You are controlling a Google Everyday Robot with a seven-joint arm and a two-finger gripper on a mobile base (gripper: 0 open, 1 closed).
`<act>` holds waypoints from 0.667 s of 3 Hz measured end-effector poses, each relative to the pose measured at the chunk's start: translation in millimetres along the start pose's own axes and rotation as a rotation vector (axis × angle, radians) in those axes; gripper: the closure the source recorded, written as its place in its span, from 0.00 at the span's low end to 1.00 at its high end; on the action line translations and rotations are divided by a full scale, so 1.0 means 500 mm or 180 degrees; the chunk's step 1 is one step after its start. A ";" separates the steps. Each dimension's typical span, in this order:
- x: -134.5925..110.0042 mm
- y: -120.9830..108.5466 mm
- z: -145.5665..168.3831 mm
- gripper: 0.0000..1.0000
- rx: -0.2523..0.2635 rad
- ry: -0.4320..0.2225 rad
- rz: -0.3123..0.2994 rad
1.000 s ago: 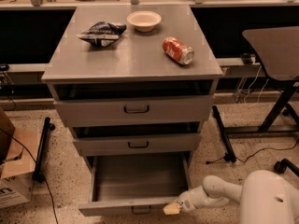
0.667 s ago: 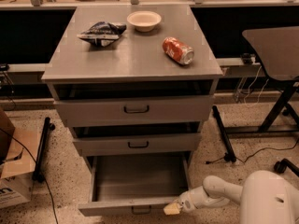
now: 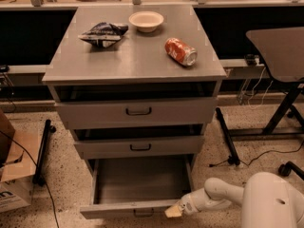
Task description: Close bottom drawer
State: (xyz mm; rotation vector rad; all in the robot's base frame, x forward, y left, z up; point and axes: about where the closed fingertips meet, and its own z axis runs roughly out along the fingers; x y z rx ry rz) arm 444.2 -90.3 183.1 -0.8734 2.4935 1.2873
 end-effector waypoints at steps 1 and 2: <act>0.001 0.002 0.000 1.00 0.0000 0.0000 -0.0003; -0.011 -0.004 0.003 1.00 -0.0005 -0.0012 -0.0027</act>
Offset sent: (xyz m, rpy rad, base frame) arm 0.3080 0.0731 -0.0264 0.1474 -0.2558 0.1009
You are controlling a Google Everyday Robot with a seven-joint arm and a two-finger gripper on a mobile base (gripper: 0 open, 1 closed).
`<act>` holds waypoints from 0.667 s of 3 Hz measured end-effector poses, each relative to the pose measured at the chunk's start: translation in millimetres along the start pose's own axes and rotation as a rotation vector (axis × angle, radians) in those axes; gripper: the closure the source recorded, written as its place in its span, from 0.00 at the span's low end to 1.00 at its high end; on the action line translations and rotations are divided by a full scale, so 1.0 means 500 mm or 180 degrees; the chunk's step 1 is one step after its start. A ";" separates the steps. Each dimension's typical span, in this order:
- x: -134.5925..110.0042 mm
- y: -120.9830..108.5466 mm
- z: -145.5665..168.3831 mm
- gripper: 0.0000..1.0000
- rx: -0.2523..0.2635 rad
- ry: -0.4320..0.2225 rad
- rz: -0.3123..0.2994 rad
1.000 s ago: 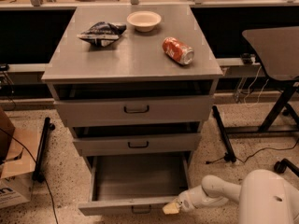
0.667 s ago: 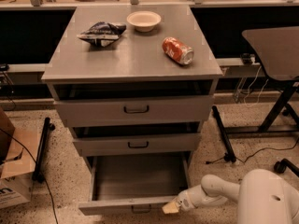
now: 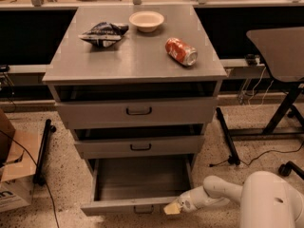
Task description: Close bottom drawer
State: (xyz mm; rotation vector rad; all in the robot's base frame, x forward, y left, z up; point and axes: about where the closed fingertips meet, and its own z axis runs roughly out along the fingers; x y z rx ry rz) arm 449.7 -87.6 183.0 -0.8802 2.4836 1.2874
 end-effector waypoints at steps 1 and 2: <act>-0.037 -0.016 0.005 1.00 -0.0010 -0.0028 -0.0054; -0.037 -0.016 0.005 1.00 -0.0010 -0.0028 -0.0054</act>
Offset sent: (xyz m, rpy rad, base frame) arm 0.3858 0.0923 0.0202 0.1126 -0.2770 0.0764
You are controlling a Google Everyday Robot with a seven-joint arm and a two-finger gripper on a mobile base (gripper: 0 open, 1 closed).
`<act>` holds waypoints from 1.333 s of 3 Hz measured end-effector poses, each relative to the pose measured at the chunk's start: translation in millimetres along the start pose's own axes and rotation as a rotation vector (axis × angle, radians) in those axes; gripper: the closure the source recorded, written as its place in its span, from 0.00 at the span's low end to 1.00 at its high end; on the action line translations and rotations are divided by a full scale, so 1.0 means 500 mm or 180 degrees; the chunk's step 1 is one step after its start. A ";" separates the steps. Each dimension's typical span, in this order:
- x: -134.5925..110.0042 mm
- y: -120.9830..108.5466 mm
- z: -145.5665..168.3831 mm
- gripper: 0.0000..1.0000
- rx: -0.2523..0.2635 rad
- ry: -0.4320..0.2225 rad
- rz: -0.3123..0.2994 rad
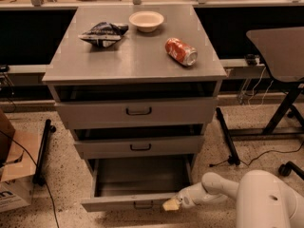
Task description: Close bottom drawer
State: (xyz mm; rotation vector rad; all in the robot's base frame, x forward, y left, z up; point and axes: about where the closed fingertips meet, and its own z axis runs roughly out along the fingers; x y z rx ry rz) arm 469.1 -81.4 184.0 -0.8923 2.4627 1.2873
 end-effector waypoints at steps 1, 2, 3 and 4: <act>-0.007 -0.009 0.005 1.00 0.0000 -0.0009 -0.0009; -0.007 -0.009 0.005 1.00 0.0000 -0.0009 -0.0009; -0.014 -0.012 0.006 1.00 -0.0008 -0.0019 -0.0030; -0.025 -0.017 0.007 1.00 -0.0014 -0.0039 -0.0060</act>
Offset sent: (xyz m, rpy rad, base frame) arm 0.1272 0.0093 -0.0455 0.1363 -0.1540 0.0404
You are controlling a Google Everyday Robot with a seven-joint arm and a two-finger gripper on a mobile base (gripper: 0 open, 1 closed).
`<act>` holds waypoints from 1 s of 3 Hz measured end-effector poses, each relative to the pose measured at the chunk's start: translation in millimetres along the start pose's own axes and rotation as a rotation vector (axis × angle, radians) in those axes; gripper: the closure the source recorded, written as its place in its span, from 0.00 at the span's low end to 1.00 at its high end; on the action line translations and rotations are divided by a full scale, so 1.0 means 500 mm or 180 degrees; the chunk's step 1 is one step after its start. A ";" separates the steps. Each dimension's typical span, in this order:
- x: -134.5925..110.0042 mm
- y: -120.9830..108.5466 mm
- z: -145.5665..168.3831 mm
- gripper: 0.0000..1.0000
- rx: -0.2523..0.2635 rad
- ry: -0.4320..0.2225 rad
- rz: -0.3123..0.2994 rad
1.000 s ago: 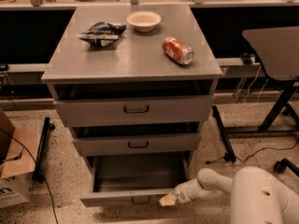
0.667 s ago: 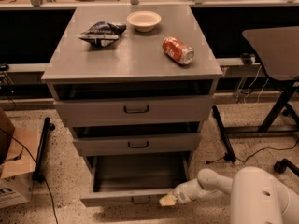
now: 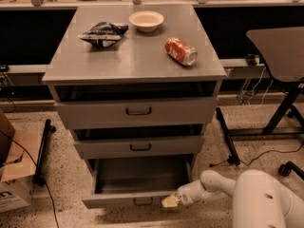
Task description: Close bottom drawer
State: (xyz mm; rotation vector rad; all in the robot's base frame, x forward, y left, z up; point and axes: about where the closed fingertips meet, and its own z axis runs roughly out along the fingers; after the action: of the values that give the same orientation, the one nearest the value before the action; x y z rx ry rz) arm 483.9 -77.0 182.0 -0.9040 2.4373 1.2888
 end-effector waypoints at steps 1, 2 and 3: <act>-0.015 -0.007 0.002 1.00 -0.0007 -0.0023 -0.0038; -0.033 -0.015 0.004 1.00 -0.0013 -0.0052 -0.0086; -0.054 -0.023 0.006 1.00 -0.0023 -0.0087 -0.0141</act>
Offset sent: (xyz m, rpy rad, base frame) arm 0.3295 0.0745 0.0180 0.2447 -0.4632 0.1000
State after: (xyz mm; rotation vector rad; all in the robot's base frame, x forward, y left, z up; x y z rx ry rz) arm 512.1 -68.2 185.3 -0.9308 2.3796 1.2871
